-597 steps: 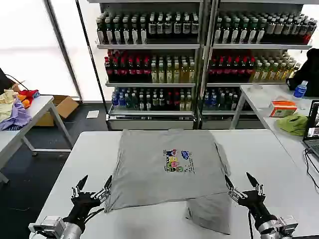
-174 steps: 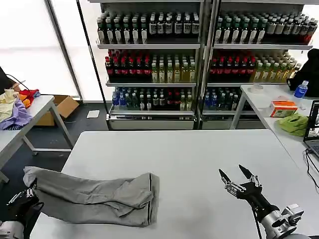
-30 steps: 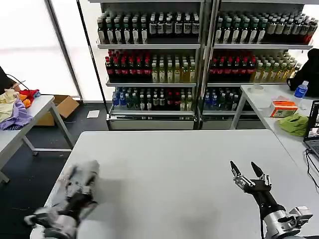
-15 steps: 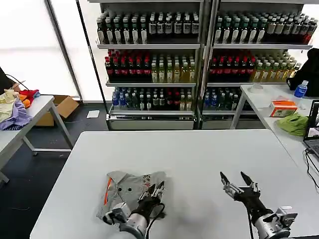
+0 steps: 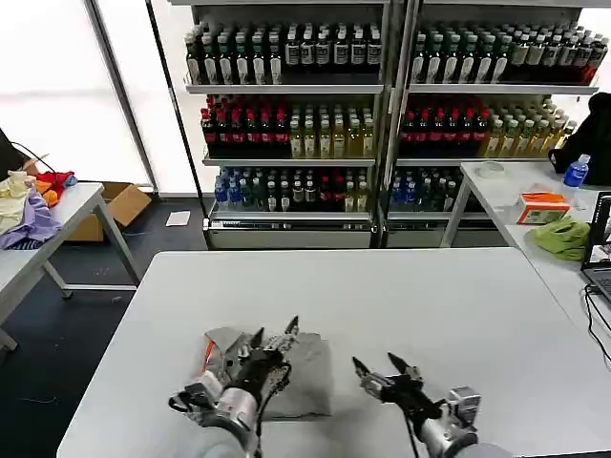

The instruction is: Fold and organize the clothes.

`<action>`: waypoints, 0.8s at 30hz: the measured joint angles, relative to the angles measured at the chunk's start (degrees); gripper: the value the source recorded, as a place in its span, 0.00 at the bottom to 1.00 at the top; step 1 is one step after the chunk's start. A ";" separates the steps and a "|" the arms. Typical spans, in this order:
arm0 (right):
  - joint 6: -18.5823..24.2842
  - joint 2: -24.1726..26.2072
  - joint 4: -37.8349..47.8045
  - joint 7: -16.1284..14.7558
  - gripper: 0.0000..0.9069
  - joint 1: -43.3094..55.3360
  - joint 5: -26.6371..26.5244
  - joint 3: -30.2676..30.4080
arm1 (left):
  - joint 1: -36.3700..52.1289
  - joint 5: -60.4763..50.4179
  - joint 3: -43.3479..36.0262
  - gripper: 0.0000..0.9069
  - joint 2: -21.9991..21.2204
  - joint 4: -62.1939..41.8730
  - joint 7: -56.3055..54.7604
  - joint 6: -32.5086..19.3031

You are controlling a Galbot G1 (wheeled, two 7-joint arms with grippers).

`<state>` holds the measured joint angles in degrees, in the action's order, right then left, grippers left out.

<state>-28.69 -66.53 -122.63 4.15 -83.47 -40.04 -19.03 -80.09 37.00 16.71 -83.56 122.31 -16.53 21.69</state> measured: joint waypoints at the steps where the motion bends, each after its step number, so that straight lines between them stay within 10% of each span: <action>1: -0.28 -0.31 0.76 0.08 0.14 0.92 -0.01 1.46 | -0.33 -0.98 1.61 1.00 0.70 0.07 0.71 -0.25; 3: -0.90 -0.91 2.40 0.23 0.00 2.83 -0.08 4.47 | -0.90 -2.27 4.54 1.00 1.83 0.25 1.85 -0.60; 24: -2.37 -2.83 7.41 2.14 0.00 9.46 0.34 13.88 | -5.53 0.60 24.35 1.00 5.09 1.87 4.77 -1.44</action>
<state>-31.06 -69.37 -115.22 6.30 -74.01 -39.70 -5.15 -85.62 37.60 41.06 -78.48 124.18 -11.76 20.25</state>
